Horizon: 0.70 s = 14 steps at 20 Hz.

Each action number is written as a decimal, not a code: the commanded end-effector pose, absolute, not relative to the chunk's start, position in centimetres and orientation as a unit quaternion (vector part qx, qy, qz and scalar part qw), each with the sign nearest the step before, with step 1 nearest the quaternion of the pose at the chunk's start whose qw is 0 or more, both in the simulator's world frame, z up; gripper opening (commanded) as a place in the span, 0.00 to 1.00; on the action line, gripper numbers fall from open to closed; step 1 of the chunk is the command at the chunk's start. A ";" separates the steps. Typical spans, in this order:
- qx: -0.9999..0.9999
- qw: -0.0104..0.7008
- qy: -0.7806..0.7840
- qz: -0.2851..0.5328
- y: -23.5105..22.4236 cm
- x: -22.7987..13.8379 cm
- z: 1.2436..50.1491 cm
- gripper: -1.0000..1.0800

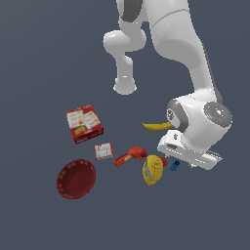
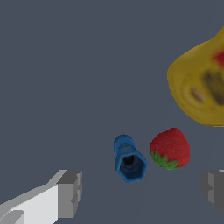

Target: Pick up a designated object from a clutter of objects.

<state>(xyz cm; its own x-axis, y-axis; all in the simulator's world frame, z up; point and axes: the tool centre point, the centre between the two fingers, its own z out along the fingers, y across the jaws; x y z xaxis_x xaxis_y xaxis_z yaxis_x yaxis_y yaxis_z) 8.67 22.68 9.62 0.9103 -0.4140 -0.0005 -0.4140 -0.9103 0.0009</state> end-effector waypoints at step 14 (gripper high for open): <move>0.977 0.000 -0.215 0.000 22.9 8.5 5.4 0.96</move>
<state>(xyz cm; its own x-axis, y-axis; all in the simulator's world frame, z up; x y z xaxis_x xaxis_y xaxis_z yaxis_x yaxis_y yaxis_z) 8.58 22.92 6.15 0.9080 -0.4189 -0.0002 -0.4189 -0.9080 0.0003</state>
